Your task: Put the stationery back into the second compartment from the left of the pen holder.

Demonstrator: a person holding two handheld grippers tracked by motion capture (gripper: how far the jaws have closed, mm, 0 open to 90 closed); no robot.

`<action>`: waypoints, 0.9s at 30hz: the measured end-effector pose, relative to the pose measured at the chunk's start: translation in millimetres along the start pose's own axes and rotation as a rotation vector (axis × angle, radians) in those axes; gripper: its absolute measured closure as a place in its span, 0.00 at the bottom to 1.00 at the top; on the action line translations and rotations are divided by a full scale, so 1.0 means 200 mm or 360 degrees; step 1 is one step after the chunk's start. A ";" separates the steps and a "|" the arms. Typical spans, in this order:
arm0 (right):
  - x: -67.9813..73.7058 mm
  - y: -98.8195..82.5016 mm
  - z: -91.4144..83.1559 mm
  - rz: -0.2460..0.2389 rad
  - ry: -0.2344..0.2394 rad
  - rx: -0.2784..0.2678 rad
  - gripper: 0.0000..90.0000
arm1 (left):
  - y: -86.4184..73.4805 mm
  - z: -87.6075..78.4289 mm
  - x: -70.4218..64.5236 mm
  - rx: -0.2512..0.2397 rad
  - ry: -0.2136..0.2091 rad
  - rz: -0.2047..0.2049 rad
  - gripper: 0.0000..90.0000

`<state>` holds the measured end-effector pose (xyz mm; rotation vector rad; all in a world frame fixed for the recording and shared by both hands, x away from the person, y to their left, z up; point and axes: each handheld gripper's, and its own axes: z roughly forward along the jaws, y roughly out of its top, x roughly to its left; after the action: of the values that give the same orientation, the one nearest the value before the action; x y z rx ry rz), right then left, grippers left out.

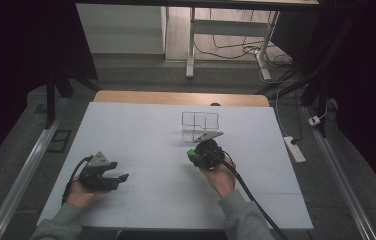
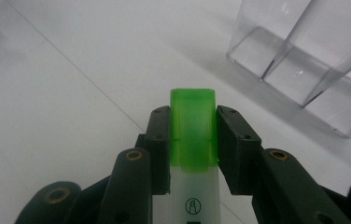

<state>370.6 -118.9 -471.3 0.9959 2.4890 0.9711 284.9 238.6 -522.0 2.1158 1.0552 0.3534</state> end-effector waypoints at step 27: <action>-0.06 0.07 -0.21 0.0038 0.0043 -0.0334 0.74 | 0.01 0.00 -0.01 -0.0005 -0.0015 0.0009 0.37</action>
<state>365.4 -139.2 -431.6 0.9529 2.3411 1.2316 284.8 236.4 -521.7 2.1160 1.0426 0.3475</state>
